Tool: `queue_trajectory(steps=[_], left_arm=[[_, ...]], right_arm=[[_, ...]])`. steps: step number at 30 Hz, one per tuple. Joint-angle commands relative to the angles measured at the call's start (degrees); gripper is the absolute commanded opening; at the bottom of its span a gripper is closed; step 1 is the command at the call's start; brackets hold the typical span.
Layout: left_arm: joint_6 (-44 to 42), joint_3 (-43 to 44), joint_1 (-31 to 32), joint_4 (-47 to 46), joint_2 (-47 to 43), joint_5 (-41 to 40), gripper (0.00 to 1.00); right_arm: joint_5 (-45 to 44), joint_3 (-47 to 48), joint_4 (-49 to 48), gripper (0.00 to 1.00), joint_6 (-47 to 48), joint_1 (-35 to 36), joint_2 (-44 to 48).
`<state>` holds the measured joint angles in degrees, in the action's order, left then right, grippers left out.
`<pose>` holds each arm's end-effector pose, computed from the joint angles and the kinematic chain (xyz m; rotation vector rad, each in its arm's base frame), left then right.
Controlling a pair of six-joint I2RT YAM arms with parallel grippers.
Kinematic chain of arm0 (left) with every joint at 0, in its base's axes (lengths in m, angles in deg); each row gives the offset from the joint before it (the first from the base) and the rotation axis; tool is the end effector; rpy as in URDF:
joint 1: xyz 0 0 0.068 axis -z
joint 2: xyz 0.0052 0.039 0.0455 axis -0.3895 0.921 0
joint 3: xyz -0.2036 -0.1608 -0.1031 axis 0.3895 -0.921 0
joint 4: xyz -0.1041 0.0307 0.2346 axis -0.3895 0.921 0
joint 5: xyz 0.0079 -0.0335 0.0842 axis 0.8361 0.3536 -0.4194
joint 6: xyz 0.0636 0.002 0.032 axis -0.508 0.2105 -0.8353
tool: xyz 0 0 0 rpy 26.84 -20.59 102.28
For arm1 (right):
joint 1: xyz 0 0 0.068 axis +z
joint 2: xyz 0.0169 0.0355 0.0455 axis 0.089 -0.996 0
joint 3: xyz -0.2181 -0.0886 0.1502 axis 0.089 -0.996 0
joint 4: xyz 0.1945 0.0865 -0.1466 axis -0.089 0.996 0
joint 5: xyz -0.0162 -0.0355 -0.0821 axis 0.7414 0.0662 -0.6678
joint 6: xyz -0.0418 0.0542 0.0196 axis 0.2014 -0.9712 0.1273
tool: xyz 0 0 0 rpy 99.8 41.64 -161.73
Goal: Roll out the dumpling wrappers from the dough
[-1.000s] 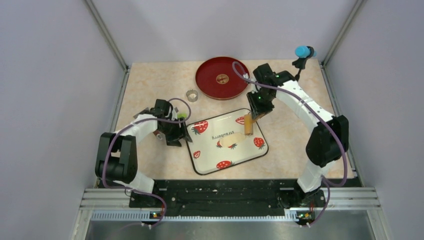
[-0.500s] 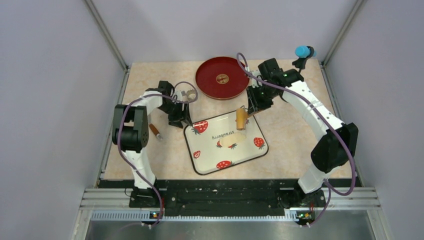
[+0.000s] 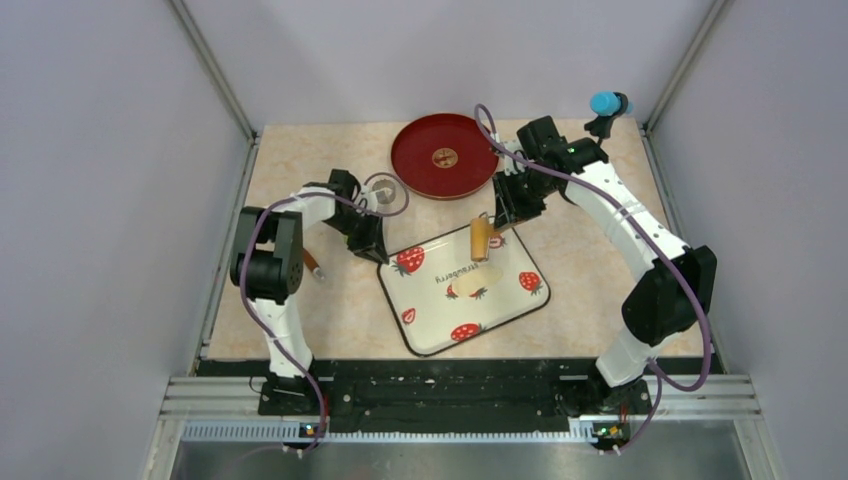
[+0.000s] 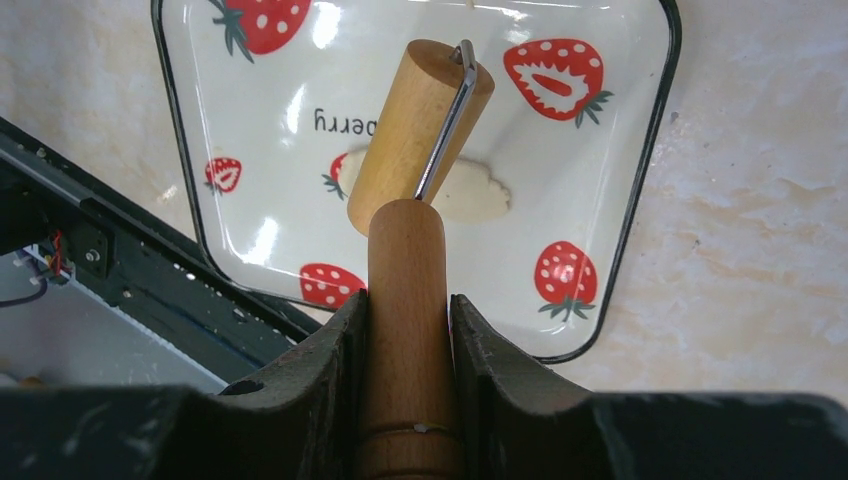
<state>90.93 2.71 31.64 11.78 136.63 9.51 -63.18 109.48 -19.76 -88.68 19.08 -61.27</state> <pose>0.3695 -0.0886 0.1362 0.2539 2.8951 -0.8668 0.3069 0.1566 0.3188 -0.5625 2.6644 0.5489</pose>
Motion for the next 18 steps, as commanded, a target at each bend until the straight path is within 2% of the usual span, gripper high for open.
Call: queue_trajectory(steps=[1,3,12,18], left_arm=[[6.64,-7.68,1.4,-3.76,-4.47,-3.75,0.15],[10.48,-10.44,1.4,-5.27,-6.59,-4.3,0.0],[23.47,-23.43,3.9,-11.59,-18.12,-3.67,0.0],[32.56,-30.44,6.84,-15.09,-23.22,-3.54,0.0]], right_arm=[[1.09,1.88,-1.94,0.0,-0.8,-0.62,1.12],[0.93,1.6,-1.96,0.0,-0.94,-0.63,1.03],[-0.43,-2.36,-3.37,0.0,-4.29,-1.78,1.52],[4.28,-7.58,-6.74,0.0,-5.61,-5.56,3.25]])
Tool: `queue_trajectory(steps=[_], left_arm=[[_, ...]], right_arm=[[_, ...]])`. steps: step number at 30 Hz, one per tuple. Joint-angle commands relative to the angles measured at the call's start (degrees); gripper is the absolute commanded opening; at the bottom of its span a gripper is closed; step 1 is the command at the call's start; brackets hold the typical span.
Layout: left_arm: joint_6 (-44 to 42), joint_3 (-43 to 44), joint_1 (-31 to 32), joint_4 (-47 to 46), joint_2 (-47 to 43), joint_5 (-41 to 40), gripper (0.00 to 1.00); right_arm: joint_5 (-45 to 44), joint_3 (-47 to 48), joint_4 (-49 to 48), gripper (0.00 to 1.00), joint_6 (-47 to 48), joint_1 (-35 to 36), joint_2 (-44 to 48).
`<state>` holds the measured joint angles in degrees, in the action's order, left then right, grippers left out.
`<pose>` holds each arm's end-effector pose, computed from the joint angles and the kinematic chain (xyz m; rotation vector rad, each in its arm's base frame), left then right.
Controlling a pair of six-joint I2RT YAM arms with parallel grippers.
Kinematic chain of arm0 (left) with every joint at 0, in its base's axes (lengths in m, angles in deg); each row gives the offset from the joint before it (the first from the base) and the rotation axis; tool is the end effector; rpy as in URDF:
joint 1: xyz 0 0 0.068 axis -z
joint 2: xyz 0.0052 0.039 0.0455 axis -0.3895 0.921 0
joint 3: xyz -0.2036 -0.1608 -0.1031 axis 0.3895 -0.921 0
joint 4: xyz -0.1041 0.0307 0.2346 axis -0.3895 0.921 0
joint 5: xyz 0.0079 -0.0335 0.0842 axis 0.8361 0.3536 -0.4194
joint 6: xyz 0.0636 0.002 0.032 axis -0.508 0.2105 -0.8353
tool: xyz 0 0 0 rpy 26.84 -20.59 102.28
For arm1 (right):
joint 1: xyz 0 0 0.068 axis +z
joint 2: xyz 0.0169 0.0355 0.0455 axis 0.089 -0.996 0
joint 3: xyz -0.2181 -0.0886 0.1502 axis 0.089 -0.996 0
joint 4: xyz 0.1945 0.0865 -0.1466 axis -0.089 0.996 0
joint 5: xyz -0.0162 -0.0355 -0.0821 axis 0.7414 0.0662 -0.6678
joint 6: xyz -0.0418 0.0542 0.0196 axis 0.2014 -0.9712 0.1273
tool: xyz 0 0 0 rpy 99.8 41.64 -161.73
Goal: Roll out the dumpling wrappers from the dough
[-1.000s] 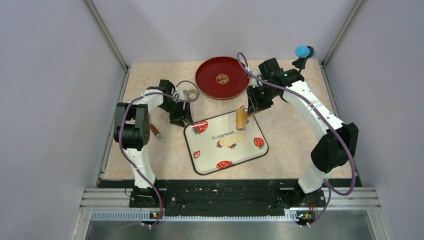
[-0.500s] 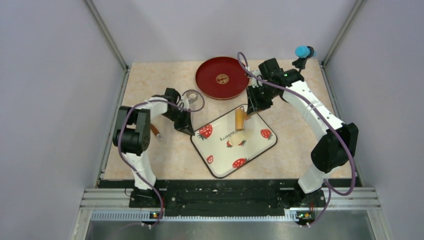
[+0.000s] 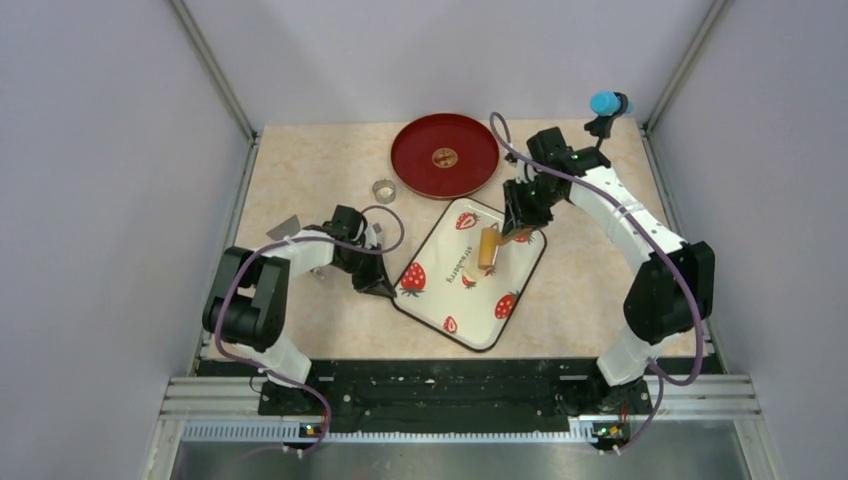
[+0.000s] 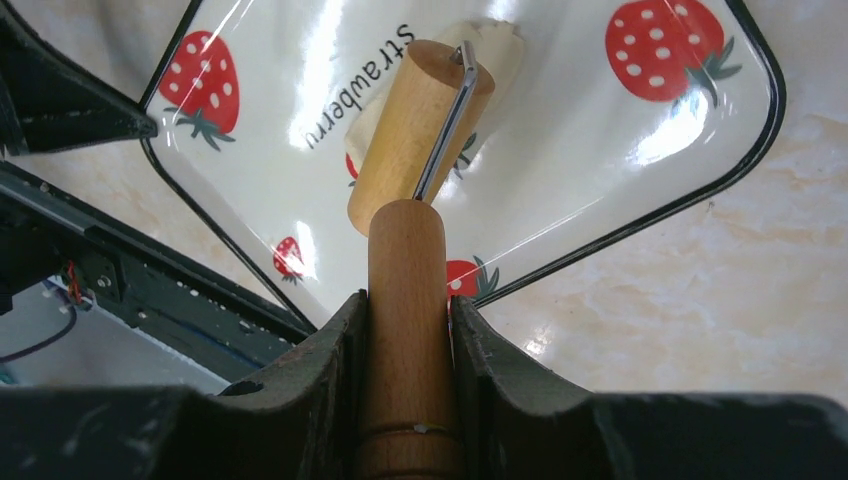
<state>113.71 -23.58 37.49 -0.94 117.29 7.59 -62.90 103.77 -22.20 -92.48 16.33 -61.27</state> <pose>0.2723 -0.1016 0.1340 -0.1406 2.9386 -0.8908 0.3114 0.1409 0.2913 -0.4076 2.7534 0.5514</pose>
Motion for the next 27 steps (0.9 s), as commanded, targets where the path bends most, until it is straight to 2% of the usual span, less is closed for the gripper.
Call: queue_trajectory(steps=[1,3,6,12,27], left_arm=[[11.97,-5.96,0.99,-4.65,-4.53,-0.15,0.0],[17.41,-9.52,1.19,-10.15,-5.28,1.59,0.0],[20.1,-11.21,1.87,-12.48,-5.43,1.03,0.0],[20.77,-12.77,2.39,-12.82,-5.07,-2.32,0.0],[20.44,-13.58,2.48,-13.99,-4.85,-2.14,0.0]], right_arm=[[4.58,-2.87,-4.54,0.0,-1.67,-3.17,3.4],[5.21,-4.3,-5.23,0.0,-1.74,-3.38,3.72],[5.94,-6.29,-6.61,0.0,-2.36,-3.57,4.35],[5.82,-8.55,-8.19,0.0,-2.01,-4.03,4.94],[7.94,-12.76,-11.74,0.0,-2.01,-3.69,3.59]])
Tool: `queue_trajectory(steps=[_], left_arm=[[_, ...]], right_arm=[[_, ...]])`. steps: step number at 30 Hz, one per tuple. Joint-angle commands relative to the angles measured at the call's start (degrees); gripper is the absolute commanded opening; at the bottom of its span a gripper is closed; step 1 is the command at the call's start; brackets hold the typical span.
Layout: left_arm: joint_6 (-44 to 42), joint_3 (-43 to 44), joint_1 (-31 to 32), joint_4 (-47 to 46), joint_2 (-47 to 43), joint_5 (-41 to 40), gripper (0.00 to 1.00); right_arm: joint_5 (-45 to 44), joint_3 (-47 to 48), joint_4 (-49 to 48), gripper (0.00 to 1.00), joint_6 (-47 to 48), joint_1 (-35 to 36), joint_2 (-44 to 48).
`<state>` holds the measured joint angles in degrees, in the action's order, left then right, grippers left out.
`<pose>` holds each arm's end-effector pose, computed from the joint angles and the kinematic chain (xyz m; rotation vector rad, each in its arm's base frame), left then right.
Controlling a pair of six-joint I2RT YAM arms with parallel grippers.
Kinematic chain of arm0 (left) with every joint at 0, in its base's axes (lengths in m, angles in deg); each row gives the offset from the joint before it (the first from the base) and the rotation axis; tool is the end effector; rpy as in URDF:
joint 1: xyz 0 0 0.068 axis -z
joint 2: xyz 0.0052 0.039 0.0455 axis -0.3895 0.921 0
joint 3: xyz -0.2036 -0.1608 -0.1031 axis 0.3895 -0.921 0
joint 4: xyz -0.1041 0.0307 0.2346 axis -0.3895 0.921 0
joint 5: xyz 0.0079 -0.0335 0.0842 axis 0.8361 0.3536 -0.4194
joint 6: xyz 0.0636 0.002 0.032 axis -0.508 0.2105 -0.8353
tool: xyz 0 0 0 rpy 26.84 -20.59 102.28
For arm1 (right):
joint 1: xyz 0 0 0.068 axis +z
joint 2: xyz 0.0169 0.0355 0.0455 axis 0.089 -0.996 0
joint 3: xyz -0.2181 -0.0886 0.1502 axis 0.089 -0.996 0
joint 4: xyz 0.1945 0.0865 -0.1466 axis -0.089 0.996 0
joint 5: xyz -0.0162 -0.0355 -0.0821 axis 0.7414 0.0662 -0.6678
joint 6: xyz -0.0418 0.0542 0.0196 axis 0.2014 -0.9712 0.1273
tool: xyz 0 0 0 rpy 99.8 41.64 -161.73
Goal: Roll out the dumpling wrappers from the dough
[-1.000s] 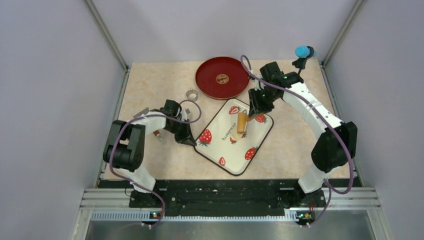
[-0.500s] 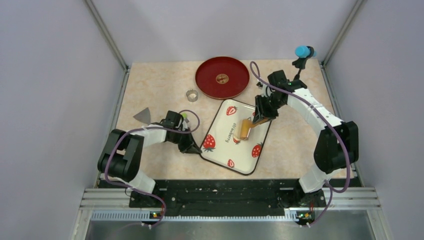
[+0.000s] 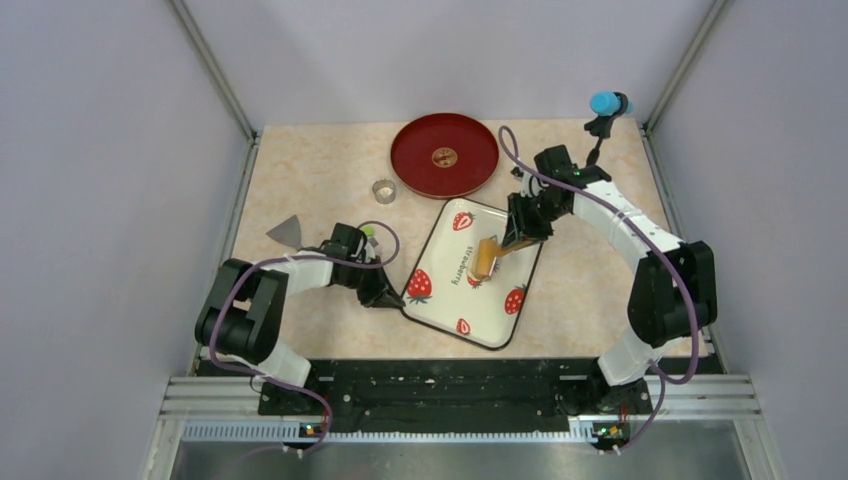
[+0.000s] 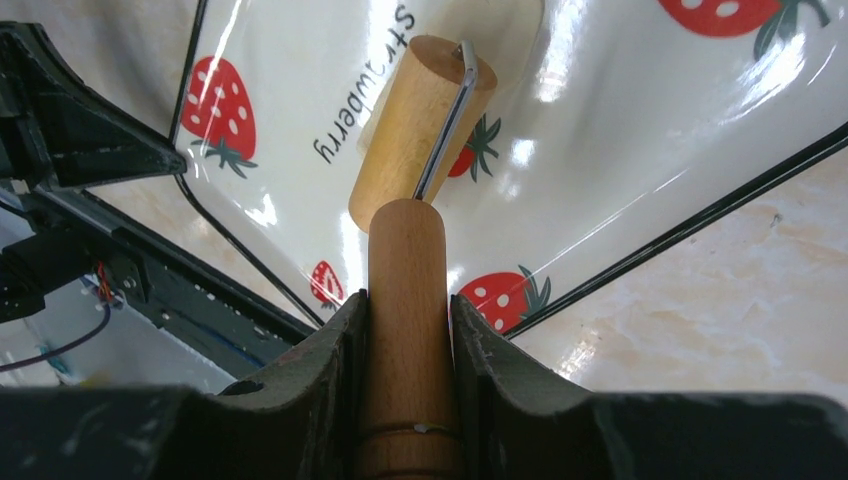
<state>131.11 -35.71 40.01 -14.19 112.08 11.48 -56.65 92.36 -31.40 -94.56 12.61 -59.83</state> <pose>0.2384 -0.1080 0.1166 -0.4524 2.8927 -1.0653 0.3103 0.1236 0.2500 -0.2957 2.7734 0.6937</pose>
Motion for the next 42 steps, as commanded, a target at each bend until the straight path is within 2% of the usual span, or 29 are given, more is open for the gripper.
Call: queue_trajectory(steps=[1,8,20,42], left_arm=[[3.08,-1.47,-0.03,-0.8,0.29,-6.06,0.0],[3.08,-1.41,-0.05,-0.71,0.36,-6.05,0.0],[3.56,-1.38,-0.01,-0.66,0.23,-6.27,0.0],[3.85,-1.16,0.32,-0.19,0.3,-6.81,0.0]], right_arm=[[1.71,-1.88,-2.8,0.0,0.03,0.03,1.99],[-0.48,-3.96,-3.01,0.0,0.55,0.55,0.74],[-10.03,-6.11,0.23,0.0,1.74,3.81,-3.51],[-17.1,-15.41,-2.54,0.0,-0.15,4.7,-11.75]])
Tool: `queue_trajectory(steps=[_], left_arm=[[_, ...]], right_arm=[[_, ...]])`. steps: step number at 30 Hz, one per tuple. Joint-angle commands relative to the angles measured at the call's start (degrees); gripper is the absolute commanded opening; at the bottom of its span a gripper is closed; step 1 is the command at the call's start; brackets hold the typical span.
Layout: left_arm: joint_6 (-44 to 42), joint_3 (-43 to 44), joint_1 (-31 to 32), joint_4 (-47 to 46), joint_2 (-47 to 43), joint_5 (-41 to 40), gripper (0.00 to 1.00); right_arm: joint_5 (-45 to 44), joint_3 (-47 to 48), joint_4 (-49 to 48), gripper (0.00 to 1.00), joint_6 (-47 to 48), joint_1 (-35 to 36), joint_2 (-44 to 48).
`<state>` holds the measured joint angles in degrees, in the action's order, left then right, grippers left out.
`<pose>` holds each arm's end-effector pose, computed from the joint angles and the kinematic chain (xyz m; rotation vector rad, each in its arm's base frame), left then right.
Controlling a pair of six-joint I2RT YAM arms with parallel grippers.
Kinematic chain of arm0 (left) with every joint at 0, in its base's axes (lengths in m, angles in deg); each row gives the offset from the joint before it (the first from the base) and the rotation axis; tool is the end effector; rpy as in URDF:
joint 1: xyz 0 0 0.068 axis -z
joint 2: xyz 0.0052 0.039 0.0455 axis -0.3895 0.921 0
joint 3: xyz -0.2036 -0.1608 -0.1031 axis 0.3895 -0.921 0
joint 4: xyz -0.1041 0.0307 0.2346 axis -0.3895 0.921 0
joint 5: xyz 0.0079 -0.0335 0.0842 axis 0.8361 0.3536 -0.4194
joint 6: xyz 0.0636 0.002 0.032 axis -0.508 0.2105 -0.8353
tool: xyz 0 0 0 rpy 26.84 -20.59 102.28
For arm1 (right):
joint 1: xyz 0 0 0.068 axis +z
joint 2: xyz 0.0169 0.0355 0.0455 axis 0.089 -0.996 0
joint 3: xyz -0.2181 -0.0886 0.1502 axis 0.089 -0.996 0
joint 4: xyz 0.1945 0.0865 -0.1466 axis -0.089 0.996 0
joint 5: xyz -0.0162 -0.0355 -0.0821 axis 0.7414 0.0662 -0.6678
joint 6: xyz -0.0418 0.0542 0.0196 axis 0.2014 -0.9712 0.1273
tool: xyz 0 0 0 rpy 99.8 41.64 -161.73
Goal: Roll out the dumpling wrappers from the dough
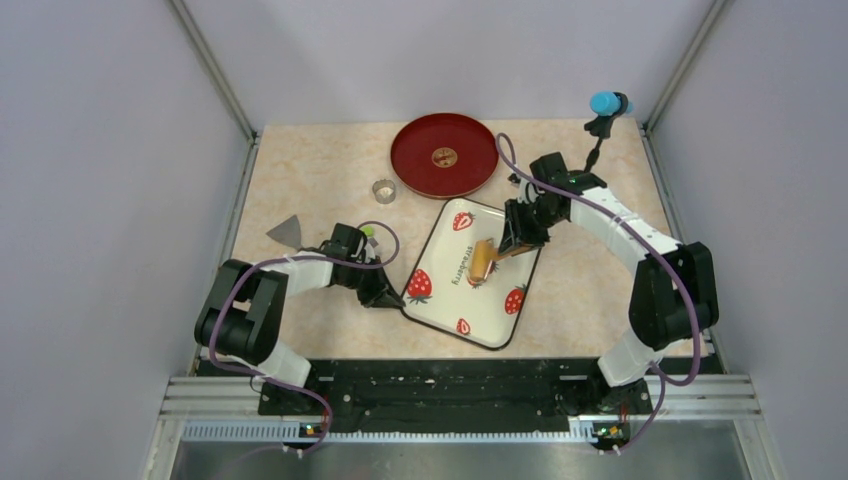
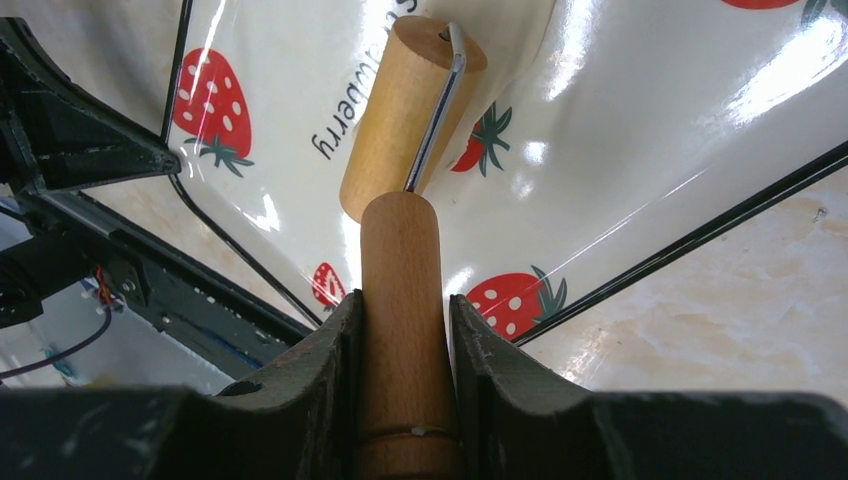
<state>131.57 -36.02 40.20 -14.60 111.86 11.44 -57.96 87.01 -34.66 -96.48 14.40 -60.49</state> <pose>0.2375 -0.1086 0.1165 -0.4565 2.8899 -1.0678 0.3016 0.1303 0.2211 -0.2787 2.8370 0.6698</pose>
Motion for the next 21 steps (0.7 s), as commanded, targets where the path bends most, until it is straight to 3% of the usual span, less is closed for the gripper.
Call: queue_trajectory(steps=[1,21], left_arm=[[3.35,-0.84,0.12,0.23,0.53,-6.75,0.0],[2.6,-0.5,0.39,0.84,0.53,-6.98,0.0]], right_arm=[[-16.21,-10.6,0.58,0.0,1.73,2.9,-11.1],[-19.98,-11.84,0.29,0.0,-0.19,2.82,-13.75]])
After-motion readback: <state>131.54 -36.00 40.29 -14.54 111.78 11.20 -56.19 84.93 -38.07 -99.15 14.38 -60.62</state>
